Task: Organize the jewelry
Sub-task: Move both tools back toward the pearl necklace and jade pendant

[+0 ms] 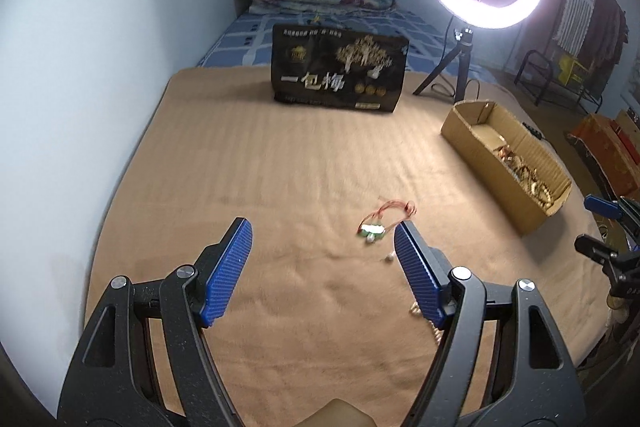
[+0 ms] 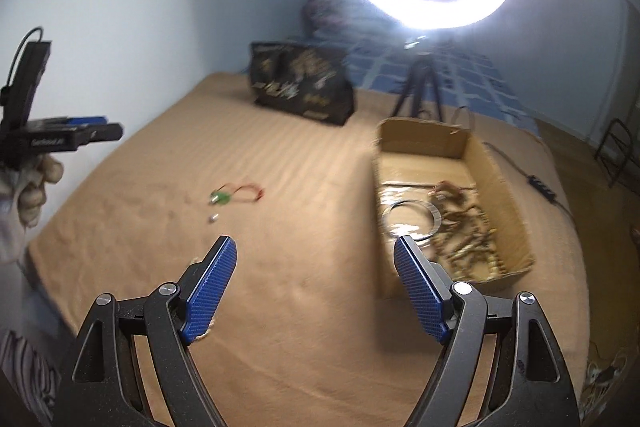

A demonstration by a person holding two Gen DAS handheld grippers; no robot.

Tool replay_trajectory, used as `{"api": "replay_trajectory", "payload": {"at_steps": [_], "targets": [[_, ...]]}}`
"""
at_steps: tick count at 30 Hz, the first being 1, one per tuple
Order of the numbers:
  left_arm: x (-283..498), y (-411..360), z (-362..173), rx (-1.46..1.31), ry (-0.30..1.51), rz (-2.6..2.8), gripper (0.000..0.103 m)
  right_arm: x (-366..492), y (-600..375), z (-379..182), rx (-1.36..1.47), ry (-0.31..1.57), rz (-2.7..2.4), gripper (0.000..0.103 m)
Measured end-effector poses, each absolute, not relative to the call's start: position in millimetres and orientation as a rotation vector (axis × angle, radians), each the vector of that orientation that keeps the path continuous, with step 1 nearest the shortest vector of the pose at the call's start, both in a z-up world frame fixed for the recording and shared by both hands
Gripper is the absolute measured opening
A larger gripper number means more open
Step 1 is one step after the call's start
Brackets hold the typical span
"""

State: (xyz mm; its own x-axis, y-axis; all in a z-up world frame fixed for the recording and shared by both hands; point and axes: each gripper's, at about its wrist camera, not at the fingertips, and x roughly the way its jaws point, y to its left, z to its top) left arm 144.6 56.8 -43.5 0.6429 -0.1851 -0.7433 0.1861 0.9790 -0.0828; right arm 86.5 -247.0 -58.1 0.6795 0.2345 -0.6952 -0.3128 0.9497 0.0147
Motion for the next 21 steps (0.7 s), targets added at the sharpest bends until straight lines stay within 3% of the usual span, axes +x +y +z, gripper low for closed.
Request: {"api": "replay_trajectory", "payload": {"at_steps": [7, 12, 21], "targets": [[140, 59, -73, 0.014, 0.872, -0.234, 0.076, 82, -217, -88, -0.135, 0.828, 0.385, 0.081], [145, 53, -90, 0.012, 0.892, -0.270, 0.056, 79, -200, -114, -0.151, 0.877, 0.432, 0.081], [146, 34, -123, 0.005, 0.941, -0.358, 0.045, 76, -180, -146, -0.152, 0.922, 0.543, 0.081]]}}
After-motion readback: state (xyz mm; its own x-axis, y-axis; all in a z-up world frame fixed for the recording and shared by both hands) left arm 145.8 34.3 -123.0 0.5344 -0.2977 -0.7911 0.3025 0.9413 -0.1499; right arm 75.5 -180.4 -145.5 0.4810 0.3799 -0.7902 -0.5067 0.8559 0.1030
